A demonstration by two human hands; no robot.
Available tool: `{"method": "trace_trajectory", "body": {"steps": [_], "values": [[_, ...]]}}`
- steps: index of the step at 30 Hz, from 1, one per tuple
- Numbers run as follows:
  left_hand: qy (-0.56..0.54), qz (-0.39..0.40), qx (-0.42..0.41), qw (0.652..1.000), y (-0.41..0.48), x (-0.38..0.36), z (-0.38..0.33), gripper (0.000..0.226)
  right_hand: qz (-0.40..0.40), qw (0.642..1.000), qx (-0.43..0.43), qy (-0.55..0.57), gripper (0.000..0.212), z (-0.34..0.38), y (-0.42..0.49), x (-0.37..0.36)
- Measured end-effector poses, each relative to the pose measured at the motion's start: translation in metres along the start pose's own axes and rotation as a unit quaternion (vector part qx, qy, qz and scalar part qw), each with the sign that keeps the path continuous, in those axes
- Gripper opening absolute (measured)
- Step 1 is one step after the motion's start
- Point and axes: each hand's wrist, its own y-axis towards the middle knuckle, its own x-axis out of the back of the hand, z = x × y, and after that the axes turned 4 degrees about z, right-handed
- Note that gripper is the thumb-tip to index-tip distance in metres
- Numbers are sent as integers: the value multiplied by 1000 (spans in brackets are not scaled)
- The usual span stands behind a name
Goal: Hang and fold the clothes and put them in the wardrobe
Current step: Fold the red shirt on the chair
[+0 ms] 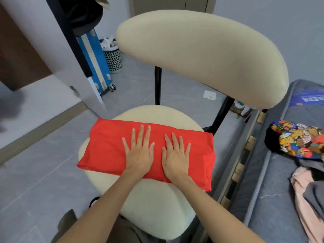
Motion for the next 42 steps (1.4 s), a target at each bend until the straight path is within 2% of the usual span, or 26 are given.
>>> {"method": "trace_trajectory", "body": {"steps": [3, 6, 11, 14, 17, 19, 21, 23, 27, 29, 31, 34, 37, 40, 41, 42], "values": [[35, -3, 11, 999, -8, -1, 32, 60, 20, 999, -12, -46, 54, -2, -4, -9], [32, -1, 78, 996, -7, 7, 69, 59, 37, 997, -25, -57, 54, -11, -3, -8], [-78, 21, 200, 976, -7, 22, 115, 51, 69, 994, -37, -73, 53, -9, -3, -4], [-111, 51, 196, 973, -14, 29, 123, 57, 95, 993, -24, -65, 54, -10, -6, 3], [-112, 28, 211, 971, -19, 38, 119, 62, 122, 992, 34, -28, 57, -13, -16, 13], [-121, 11, 195, 973, -23, 41, 116, 59, 143, 984, 101, -8, 57, -12, -30, 20], [-157, 14, 183, 970, -28, 43, 111, 55, 156, 971, 170, -56, 55, -10, -46, 24], [-179, 27, 190, 965, -33, 43, 107, 53, 108, 961, 220, -129, 50, -7, -61, 27], [-228, 36, 167, 959, -54, 43, 107, 57, -65, 942, 283, -171, 44, -3, -65, 31], [-262, 48, 133, 955, -70, 44, 108, 67, -83, 932, 294, -192, 43, -8, -59, 35], [-288, 81, 109, 948, -85, 43, 108, 73, -35, 942, 266, -200, 44, -11, -52, 44], [-311, 151, 96, 933, -104, 41, 93, 72, 40, 958, 165, -229, 42, -19, -38, 52], [-373, 247, 107, 888, -118, 38, 62, 81, 78, 970, 72, -219, 52, -20, -29, 58], [-410, 387, 102, 820, -124, 39, 37, 86, 125, 985, -23, -118, 48, -24, -33, 61], [-413, 397, 97, 814, -124, 41, 34, 80, 130, 988, -44, -67, 45, -28, -37, 60], [-409, 374, 93, 827, -123, 44, 33, 67, 123, 990, -62, -18, 42, -31, -43, 58]]}}
